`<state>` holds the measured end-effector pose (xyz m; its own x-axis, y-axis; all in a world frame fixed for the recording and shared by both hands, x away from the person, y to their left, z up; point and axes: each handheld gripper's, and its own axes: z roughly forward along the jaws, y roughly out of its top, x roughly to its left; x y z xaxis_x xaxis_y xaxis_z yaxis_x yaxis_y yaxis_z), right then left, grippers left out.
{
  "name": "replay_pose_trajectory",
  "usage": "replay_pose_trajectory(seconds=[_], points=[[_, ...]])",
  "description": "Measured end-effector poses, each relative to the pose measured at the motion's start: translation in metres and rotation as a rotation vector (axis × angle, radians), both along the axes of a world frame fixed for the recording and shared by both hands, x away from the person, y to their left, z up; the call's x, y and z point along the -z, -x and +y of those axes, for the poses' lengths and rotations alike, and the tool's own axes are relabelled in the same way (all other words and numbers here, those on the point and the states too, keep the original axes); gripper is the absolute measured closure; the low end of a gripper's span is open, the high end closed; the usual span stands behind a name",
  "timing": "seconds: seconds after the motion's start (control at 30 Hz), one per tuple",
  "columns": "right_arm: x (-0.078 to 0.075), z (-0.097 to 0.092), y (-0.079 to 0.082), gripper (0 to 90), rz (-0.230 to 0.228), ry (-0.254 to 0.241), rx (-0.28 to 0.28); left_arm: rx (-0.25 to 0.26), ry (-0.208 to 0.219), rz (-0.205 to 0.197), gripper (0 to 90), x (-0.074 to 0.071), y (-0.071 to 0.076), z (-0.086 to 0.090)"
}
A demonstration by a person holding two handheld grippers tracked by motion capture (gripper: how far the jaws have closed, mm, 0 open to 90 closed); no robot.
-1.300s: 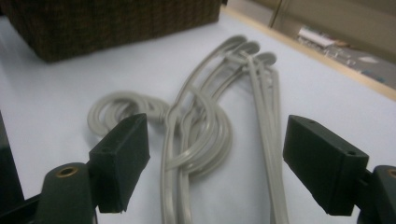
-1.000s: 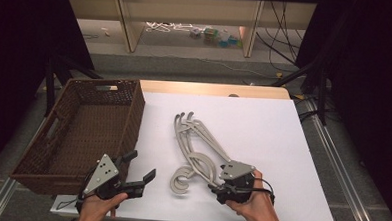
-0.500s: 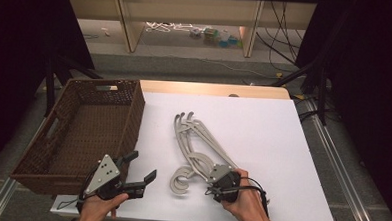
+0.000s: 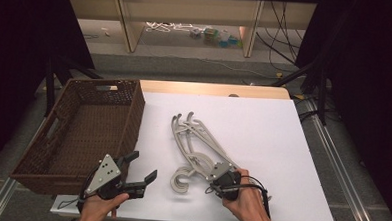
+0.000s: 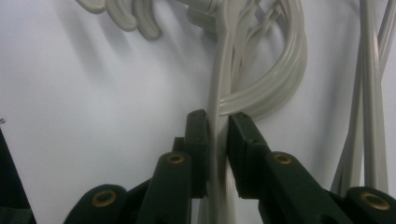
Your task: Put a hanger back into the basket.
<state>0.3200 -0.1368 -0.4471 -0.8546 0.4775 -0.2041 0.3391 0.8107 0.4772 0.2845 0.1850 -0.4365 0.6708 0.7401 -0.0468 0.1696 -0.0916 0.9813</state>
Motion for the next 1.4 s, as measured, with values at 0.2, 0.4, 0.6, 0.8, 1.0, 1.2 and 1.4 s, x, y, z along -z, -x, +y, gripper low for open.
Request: replay_pose_trajectory(seconds=[0.2,0.4,0.6,0.8,1.0,1.2,1.4], points=[[-0.009,-0.001,0.003,81.9,-0.008,-0.005,0.003,-0.001,0.006,-0.005,15.8,0.000,0.000,0.001],[-0.016,-0.007,0.003,82.2,-0.030,0.013,-0.038,-0.003,-0.003,-0.006,15.9,0.000,0.000,0.001],[-0.029,-0.017,0.003,82.3,-0.102,0.036,-0.105,-0.007,-0.004,-0.010,16.4,-0.001,-0.001,0.001],[-0.039,-0.021,0.007,82.4,-0.132,0.029,-0.149,0.000,-0.034,-0.041,17.1,-0.001,-0.001,-0.002],[-0.041,-0.025,0.010,82.4,-0.111,0.014,-0.170,0.041,-0.094,-0.076,18.5,-0.001,-0.007,-0.008],[-0.046,-0.024,0.013,82.5,-0.118,0.008,-0.189,0.062,-0.158,-0.098,20.4,0.001,-0.017,-0.019],[-0.054,-0.024,0.018,82.5,-0.128,-0.011,-0.214,0.094,-0.301,-0.144,22.8,0.002,-0.021,-0.028]])
